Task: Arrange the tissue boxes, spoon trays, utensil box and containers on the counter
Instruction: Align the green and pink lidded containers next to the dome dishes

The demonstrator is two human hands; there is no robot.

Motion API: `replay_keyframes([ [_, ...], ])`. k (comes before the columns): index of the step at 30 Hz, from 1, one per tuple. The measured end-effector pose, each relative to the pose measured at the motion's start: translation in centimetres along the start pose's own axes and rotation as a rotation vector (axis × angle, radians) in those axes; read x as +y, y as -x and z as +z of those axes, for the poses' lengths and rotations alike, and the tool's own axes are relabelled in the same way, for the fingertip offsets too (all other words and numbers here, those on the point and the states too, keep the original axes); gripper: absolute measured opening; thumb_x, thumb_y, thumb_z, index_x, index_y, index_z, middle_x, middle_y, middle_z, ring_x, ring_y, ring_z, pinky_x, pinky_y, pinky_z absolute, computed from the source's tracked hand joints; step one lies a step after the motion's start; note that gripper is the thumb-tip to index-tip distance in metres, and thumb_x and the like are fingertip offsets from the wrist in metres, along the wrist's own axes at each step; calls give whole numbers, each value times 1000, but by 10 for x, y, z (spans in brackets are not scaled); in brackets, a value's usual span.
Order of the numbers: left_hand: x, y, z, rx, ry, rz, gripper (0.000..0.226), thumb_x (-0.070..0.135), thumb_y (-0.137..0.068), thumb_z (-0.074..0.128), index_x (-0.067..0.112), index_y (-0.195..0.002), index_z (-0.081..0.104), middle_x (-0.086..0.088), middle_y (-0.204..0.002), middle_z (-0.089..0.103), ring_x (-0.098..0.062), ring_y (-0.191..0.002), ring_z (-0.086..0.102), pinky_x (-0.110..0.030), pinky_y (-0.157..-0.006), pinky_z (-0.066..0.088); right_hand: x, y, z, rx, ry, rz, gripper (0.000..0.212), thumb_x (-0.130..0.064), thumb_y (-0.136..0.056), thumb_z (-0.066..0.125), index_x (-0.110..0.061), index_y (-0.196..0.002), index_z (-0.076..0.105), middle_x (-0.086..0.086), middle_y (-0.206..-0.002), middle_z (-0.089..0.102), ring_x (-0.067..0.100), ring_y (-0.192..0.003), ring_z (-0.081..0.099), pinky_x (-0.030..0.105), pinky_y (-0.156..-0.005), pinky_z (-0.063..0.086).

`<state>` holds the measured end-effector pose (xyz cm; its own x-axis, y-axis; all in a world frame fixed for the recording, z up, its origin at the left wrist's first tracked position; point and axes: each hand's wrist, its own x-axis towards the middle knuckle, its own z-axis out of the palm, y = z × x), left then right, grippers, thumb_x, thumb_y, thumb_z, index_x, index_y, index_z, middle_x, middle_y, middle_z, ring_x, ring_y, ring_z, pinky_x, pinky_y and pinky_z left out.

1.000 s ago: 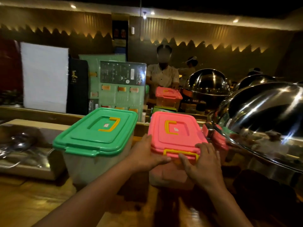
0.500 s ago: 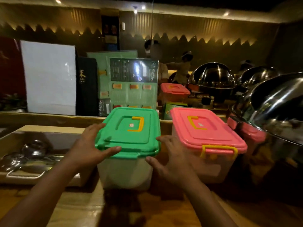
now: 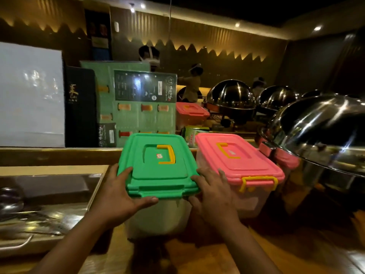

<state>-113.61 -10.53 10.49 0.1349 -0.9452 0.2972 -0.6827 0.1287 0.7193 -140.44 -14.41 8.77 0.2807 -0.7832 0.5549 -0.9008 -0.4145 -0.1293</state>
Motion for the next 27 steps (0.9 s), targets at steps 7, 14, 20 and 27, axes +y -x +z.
replay_keyframes([
  [7, 14, -17, 25, 7, 12, 14, 128, 65, -49, 86, 18, -155, 33, 5, -161, 18, -19, -136, 41, -33, -106, 44, 23, -10, -2, -32, 55, 50, 57, -56, -77, 62, -30, -128, 60, -2, -142, 54, 22, -139, 40, 53, -120, 17],
  [14, 18, -27, 41, 14, -1, -13, 136, 76, -42, 80, 20, -156, 31, 7, -165, 12, -24, -140, 40, -41, -108, 46, 40, -15, -5, -73, 12, 41, 66, -64, -84, 49, -33, -142, 47, -5, -157, 37, 21, -148, 23, 47, -123, 7],
  [20, 17, -28, 40, -9, 17, -20, 143, 85, -36, 75, 21, -156, 30, 10, -165, 9, -23, -141, 38, -42, -111, 44, 44, -18, 3, -8, -11, 16, 59, -60, -74, 68, -28, -124, 63, -2, -138, 55, 19, -135, 44, 48, -118, 18],
  [27, 8, -30, 37, -18, 51, -14, 143, 83, -35, 80, 22, -156, 32, 17, -163, 11, -18, -138, 39, -42, -107, 48, 45, -19, 5, 12, -25, 16, 55, -61, -73, 71, -31, -119, 63, -5, -135, 55, 16, -133, 45, 52, -117, 20],
])
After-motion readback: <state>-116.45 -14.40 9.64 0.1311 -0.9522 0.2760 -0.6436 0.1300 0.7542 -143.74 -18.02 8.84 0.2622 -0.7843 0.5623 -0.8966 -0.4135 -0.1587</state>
